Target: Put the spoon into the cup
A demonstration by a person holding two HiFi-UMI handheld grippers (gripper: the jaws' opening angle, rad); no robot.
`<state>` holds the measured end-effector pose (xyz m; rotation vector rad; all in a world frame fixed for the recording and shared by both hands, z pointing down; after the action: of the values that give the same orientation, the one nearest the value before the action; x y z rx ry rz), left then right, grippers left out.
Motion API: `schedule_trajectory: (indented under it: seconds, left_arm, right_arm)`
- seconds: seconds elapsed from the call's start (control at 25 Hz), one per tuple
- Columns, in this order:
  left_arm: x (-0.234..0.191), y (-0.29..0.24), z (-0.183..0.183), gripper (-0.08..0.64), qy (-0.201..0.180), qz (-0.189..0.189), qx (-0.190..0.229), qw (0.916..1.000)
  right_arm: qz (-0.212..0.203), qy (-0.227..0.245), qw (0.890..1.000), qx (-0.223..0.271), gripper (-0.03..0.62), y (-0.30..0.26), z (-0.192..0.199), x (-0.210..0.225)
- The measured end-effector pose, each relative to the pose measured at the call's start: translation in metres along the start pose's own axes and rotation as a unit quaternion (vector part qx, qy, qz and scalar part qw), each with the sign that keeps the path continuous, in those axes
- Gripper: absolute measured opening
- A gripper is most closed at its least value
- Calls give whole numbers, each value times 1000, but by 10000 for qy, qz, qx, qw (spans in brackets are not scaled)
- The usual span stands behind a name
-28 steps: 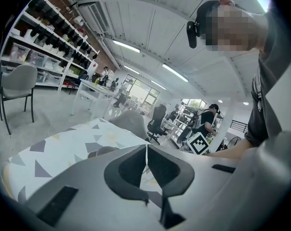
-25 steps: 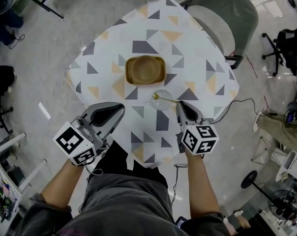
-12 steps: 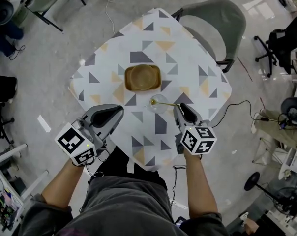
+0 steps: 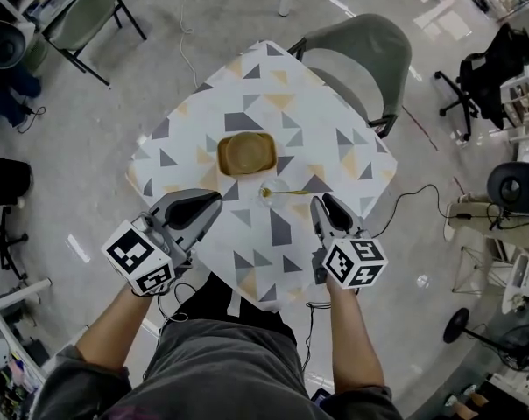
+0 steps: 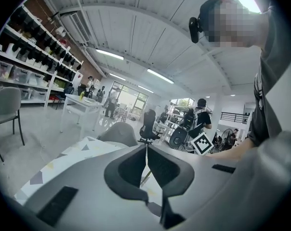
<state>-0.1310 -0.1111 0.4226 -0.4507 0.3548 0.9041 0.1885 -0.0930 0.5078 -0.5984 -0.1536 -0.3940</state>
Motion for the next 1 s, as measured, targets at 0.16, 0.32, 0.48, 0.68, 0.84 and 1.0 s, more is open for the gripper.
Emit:
schedule_trajectory:
  seconds: [0.16, 0.32, 0.48, 0.68, 0.84, 1.0]
  left_arm:
    - [11, 3, -13, 26, -136, 79, 76, 9998]
    - [21, 5, -27, 26, -270, 175, 163, 9993]
    - [31, 7, -39, 26, -392, 266, 251, 9986]
    - [40, 10, -51, 26, -506, 370, 342, 9974]
    - [48, 13, -58, 26, -586, 445, 412, 9964]
    - [55, 16, -62, 26, -642, 512, 484, 9954]
  right_arm:
    - [2, 24, 9996, 264, 103, 21, -13, -8]
    - [-34, 64, 9988, 487, 95, 37, -27, -17]
    - [-83, 83, 9975, 690, 84, 53, -38, -28]
    - [-174, 128, 9953, 943, 80, 74, -52, -43]
    - [-255, 80, 9929, 1157, 74, 91, -64, -52]
    - [-285, 89, 9906, 1337, 64, 104, -72, -60]
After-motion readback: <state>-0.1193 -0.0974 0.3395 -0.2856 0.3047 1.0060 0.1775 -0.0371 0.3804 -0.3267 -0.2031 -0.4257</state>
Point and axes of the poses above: the fingertips, and each gripper's own axes: y backward along the fingers, x to its right, z out of its underside, the point moved 9 cm from there along y, backward along the fingers, and after that the axes turned 7 degrees about y, right-handed, at the moved point
